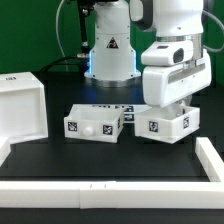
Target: Assemble drawer
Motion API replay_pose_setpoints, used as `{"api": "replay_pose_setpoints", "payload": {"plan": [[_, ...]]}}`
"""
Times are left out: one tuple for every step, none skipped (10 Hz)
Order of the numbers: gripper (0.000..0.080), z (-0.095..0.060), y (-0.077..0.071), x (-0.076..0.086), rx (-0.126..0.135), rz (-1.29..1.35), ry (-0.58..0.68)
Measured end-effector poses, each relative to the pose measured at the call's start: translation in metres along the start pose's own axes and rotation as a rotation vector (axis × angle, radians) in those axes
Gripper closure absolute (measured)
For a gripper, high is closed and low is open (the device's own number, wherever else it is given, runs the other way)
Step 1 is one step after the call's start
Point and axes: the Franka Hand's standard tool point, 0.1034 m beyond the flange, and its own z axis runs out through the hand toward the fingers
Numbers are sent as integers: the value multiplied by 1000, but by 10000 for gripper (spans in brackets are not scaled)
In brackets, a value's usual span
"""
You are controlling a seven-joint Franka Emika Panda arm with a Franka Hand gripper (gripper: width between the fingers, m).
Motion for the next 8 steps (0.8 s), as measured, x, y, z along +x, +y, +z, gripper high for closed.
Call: {"api": "replay_pose_setpoints", "payload": {"plan": [[768,1,-11,-5,3,-12,1],[768,6,-16,-12,12,-11,-5],[768,12,-13,-18,19,-17,-16],[768,15,-9,-20,21,-7,-19],[768,14,-10,-18,20,-11,-17],[768,15,-11,-18,21,-12,-18],[687,15,-10,-19,21,-11,-18],[554,15,-10,-19,21,-11,-18]]}}
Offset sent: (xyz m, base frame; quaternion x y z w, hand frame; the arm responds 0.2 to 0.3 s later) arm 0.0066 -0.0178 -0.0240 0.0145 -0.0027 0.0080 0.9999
